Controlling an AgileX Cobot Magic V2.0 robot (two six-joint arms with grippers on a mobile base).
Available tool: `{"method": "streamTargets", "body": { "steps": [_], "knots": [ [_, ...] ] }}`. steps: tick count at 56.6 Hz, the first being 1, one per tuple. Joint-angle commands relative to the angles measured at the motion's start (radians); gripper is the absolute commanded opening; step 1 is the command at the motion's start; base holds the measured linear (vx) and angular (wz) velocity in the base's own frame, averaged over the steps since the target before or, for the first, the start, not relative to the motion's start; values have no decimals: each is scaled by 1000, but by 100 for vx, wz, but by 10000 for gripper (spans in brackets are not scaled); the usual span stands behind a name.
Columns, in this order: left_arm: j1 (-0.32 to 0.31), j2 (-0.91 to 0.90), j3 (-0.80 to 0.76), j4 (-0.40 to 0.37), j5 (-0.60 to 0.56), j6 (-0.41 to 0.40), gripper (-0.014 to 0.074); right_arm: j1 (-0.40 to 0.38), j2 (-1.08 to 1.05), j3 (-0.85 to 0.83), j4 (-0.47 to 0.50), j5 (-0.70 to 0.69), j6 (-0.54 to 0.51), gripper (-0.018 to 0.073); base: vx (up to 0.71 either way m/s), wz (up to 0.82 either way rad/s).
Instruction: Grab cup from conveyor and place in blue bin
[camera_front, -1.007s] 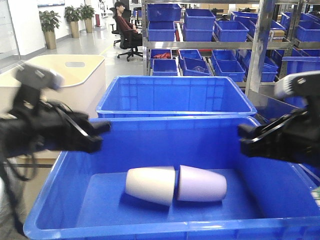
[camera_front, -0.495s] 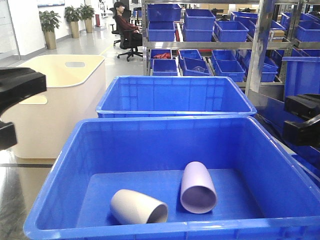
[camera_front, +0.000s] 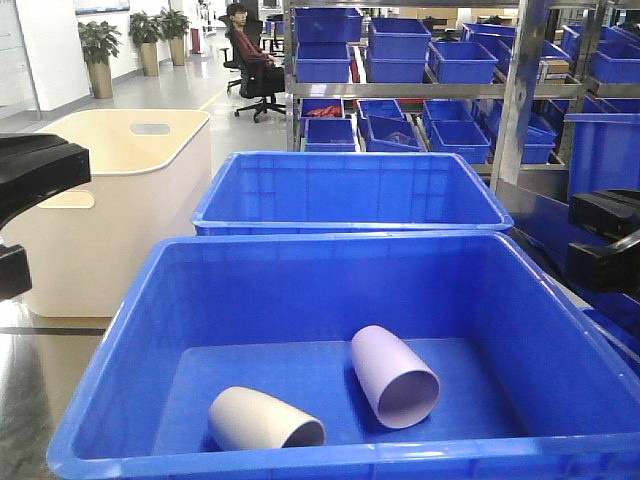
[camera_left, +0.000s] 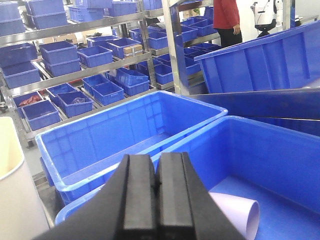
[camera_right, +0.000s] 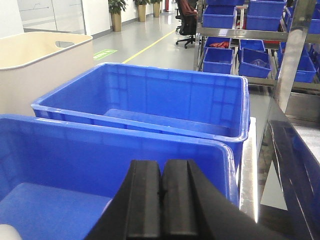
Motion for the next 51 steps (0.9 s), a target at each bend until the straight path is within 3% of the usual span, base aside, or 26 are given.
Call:
{"method": "streamTargets", "body": {
  "steps": [1,7,11,18,27,39,43,51],
  "knots": [
    [-6,-9,-25,-23,-64,2,-8,-1,-13,-32,-9,-79,-5,-12,0,0],
    [-6,-29,-16,9,-52,-7,-6,-1,-13,-32,-9,-79,-5,-12,0,0],
    [-6,-73,32,59,-83,-54,-7,-1,-13,-32,-9,-79,-5,-12,0,0],
    [-6,-206,209,247,-185,-272,-6,-1,-13,-32,-9,-79,-5,-12,0,0],
    [-6,-441,518,547,-312,-642,-6,-1,-13,-32,-9,-79,-5,-12,0,0],
    [63,-727,836,819,-273,-951,-6,-1,-13,-32,-9,-79,-5,-12,0,0],
    [108,-814,919,851,-239,-1029,-6,-1,-13,-32,-9,-79,-5,-12,0,0],
    [208,-987,1080,840,-251,-1045,-6,-1,-13,-32,-9,-79,-5,-12,0,0]
  ]
}}
